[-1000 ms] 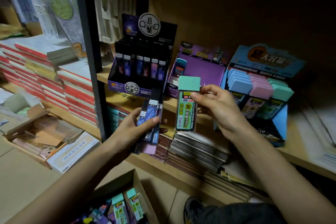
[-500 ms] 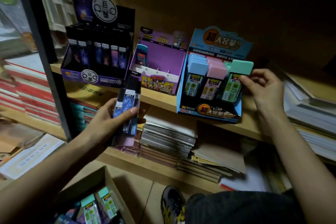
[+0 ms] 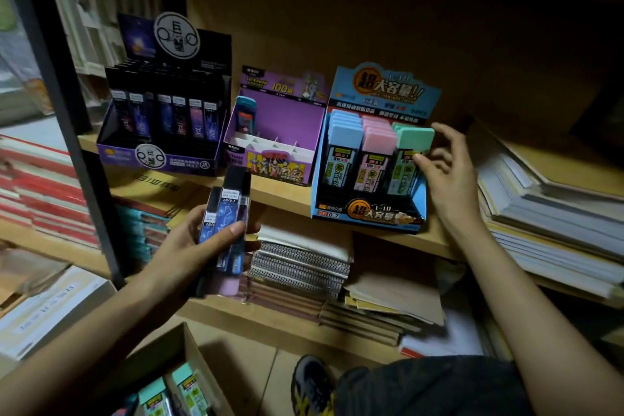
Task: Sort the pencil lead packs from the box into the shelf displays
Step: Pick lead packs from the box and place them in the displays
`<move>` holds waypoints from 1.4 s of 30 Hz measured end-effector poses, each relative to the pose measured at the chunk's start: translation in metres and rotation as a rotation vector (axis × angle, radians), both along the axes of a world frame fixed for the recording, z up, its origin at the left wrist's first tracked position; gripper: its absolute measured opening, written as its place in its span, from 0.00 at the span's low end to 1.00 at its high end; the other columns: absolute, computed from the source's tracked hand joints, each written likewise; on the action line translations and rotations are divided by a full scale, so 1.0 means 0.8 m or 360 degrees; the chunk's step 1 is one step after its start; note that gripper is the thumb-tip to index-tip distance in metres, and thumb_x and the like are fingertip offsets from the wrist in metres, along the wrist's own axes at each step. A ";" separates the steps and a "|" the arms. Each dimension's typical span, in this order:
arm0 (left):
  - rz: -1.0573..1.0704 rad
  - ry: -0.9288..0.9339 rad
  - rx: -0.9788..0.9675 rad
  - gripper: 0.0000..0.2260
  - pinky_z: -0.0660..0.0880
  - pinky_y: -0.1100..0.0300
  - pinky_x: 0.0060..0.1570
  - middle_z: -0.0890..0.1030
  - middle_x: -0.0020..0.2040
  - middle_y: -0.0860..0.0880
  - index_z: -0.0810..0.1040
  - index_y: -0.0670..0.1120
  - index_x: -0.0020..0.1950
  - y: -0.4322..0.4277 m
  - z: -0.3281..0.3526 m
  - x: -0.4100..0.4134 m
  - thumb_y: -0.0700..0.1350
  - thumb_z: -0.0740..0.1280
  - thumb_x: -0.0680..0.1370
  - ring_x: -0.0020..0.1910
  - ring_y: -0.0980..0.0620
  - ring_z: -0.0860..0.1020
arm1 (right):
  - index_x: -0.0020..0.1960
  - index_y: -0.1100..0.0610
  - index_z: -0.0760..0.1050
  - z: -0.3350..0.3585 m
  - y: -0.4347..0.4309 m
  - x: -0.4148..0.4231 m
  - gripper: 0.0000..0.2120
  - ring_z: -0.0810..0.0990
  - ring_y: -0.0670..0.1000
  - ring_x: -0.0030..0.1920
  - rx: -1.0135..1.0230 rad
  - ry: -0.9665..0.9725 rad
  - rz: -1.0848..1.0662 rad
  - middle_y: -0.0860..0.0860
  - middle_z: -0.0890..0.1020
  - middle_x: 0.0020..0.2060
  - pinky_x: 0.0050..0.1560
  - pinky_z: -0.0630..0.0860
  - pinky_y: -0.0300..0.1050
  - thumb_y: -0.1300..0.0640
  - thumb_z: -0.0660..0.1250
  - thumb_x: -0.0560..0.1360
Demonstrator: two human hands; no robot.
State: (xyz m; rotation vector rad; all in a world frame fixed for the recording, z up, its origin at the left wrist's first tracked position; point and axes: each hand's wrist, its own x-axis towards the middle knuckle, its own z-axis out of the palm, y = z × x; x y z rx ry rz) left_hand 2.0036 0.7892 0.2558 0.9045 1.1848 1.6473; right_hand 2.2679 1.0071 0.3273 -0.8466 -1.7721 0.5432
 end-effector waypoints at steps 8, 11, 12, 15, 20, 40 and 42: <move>0.0019 0.0049 -0.0012 0.41 0.80 0.56 0.31 0.84 0.47 0.49 0.75 0.53 0.55 -0.002 0.007 0.005 0.62 0.81 0.45 0.42 0.46 0.84 | 0.63 0.50 0.68 -0.005 0.008 -0.002 0.19 0.79 0.38 0.48 -0.0057 0.0093 0.0023 0.42 0.77 0.49 0.46 0.78 0.33 0.63 0.66 0.75; 0.0015 0.0029 -0.0012 0.36 0.80 0.56 0.31 0.84 0.47 0.47 0.76 0.53 0.54 -0.002 0.007 0.005 0.61 0.80 0.50 0.42 0.46 0.84 | 0.63 0.53 0.69 -0.010 0.014 0.003 0.19 0.76 0.44 0.52 0.0091 -0.0124 -0.0133 0.46 0.73 0.57 0.44 0.76 0.31 0.61 0.68 0.74; 0.0022 0.0039 -0.0009 0.36 0.80 0.57 0.31 0.84 0.47 0.48 0.76 0.53 0.54 -0.002 0.006 0.004 0.61 0.80 0.50 0.42 0.47 0.84 | 0.62 0.54 0.70 -0.010 0.016 0.005 0.19 0.75 0.45 0.52 0.0149 -0.0205 -0.0193 0.48 0.72 0.57 0.42 0.75 0.30 0.60 0.69 0.73; 0.0035 0.0046 -0.0022 0.25 0.80 0.58 0.31 0.84 0.46 0.48 0.75 0.53 0.55 -0.001 0.003 0.002 0.54 0.77 0.60 0.41 0.48 0.84 | 0.61 0.55 0.71 -0.011 0.020 0.007 0.18 0.74 0.48 0.53 0.0196 -0.0347 -0.0280 0.49 0.70 0.56 0.42 0.70 0.30 0.58 0.70 0.73; 0.0036 0.0069 -0.0034 0.31 0.80 0.56 0.32 0.84 0.47 0.48 0.76 0.53 0.53 -0.003 0.008 0.004 0.59 0.80 0.54 0.42 0.47 0.84 | 0.64 0.56 0.70 0.007 0.003 0.005 0.20 0.71 0.52 0.61 0.0207 -0.0448 -0.0400 0.54 0.70 0.59 0.61 0.71 0.47 0.59 0.70 0.73; 0.0258 0.0149 -0.0115 0.23 0.81 0.57 0.39 0.85 0.47 0.44 0.74 0.47 0.58 -0.030 0.015 -0.028 0.51 0.72 0.64 0.45 0.46 0.84 | 0.52 0.59 0.71 -0.007 -0.169 -0.239 0.16 0.76 0.44 0.27 -0.1218 -0.0332 0.0973 0.51 0.78 0.37 0.23 0.70 0.36 0.55 0.73 0.71; 0.0278 0.0081 -0.0114 0.22 0.81 0.57 0.36 0.85 0.46 0.44 0.74 0.46 0.57 -0.036 0.020 -0.032 0.54 0.69 0.67 0.42 0.46 0.84 | 0.46 0.58 0.74 -0.006 -0.168 -0.247 0.08 0.77 0.44 0.29 -0.1231 -0.0258 0.1009 0.50 0.79 0.36 0.23 0.71 0.35 0.57 0.72 0.72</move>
